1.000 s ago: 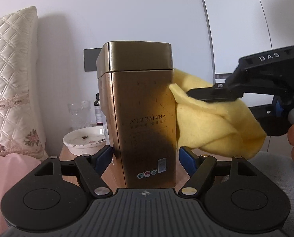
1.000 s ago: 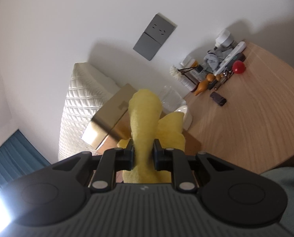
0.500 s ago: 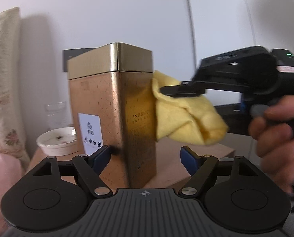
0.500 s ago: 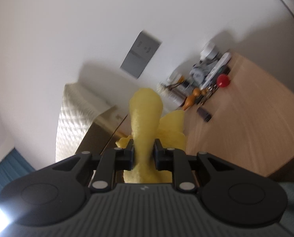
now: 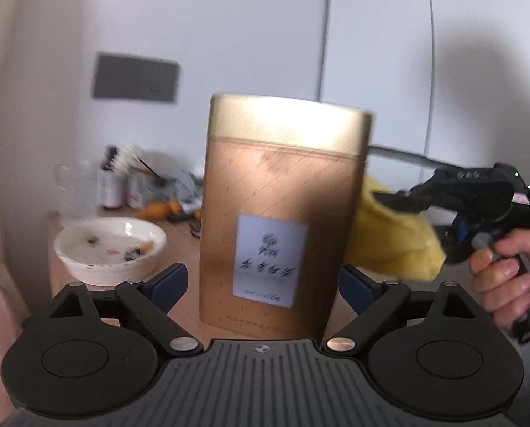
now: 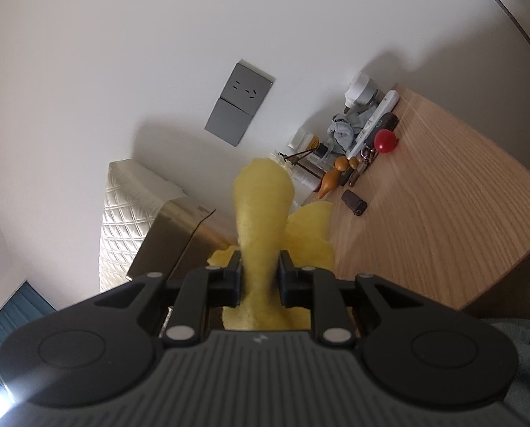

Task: Clean container
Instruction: 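Rotate the gold tin with the left gripper to expose its labelled face, then wipe the tin's side with the right gripper's cloth while the left holds the tin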

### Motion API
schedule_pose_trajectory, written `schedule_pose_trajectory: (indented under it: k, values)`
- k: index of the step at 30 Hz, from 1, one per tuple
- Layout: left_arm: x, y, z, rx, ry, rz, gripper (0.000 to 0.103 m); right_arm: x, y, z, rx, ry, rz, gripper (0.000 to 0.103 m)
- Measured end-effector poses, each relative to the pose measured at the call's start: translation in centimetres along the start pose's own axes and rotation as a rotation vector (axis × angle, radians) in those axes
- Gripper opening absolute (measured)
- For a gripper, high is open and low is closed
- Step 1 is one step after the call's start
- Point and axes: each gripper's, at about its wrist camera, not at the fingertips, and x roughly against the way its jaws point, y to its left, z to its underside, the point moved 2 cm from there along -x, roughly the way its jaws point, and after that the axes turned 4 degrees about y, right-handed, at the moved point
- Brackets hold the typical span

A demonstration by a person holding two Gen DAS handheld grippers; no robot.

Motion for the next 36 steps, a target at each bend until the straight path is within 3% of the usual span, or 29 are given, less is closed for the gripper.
schedule_pose_trajectory:
  k: [3,5,8,15,18,36]
  values:
    - [-1.7,1.9,-0.3,-0.037,0.056,0.058,0.093,0.2,0.0,0.3,-0.014,0.000,0.008,0.022]
    - [-2.5,2.2,-0.3,-0.060,0.096,0.136,0.094,0.2,0.0,0.5,-0.013,0.009,0.016,0.022]
    - [-4.3,2.9,-0.4,-0.092,0.130,0.207,0.099,0.3,0.0,0.8,-0.011,0.021,0.028,0.022]
    - [-5.2,2.4,0.2,-0.115,0.156,0.224,0.103,-0.5,-0.2,1.0,-0.011,0.036,0.049,0.022]
    - [-5.3,2.0,0.2,-0.107,0.161,0.197,0.103,-0.9,-0.1,0.7,-0.003,0.040,0.050,0.022]
    - [-3.7,-4.7,1.4,0.058,0.126,-0.124,0.103,-4.7,-2.4,-2.0,-0.089,0.075,-0.001,0.022]
